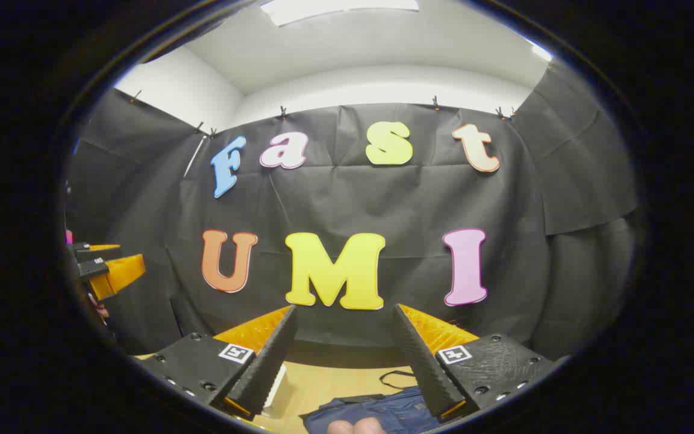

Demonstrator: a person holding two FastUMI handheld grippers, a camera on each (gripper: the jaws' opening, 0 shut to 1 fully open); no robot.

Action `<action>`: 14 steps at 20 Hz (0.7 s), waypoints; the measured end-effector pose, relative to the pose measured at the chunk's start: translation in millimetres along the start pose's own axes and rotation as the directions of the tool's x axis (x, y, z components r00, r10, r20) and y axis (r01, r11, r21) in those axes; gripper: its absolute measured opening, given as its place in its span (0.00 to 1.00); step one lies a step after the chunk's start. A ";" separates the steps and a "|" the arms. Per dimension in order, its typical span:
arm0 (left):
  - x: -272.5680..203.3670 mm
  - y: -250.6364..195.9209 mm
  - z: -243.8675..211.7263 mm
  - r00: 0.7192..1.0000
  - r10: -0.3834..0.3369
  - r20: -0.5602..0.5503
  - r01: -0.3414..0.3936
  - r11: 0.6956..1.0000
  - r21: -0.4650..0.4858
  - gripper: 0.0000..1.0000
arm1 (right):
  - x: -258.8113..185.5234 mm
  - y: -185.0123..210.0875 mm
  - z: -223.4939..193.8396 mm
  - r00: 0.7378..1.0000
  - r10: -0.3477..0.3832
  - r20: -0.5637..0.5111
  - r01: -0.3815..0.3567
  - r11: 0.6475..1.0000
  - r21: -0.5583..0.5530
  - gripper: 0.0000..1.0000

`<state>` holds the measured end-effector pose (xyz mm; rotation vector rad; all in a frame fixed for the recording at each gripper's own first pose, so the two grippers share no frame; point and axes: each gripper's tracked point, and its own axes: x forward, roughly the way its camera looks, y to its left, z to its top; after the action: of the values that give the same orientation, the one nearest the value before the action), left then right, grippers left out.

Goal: Open the schoolbag, grab two books from the bookshelf and put them into the schoolbag.

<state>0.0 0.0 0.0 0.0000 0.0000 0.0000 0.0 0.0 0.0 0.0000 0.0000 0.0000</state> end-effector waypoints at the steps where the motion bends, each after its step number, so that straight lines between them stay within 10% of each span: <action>1: -0.9 -1.9 -3.0 1.000 -0.012 -0.006 0.012 1.000 -0.008 0.98 | -0.1 1.9 -1.1 1.000 -0.001 -0.009 0.001 1.000 0.002 0.92; 14: 3.4 -16.1 -15.1 0.997 -0.058 -0.040 0.057 0.998 -0.033 0.98 | -10.8 -19.9 -26.9 0.996 -0.052 -0.072 0.051 0.999 -0.013 0.95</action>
<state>3.4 -16.1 -15.1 -0.0314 0.0412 -0.0578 -10.8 -19.9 -26.9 -0.0109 0.0729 -0.0519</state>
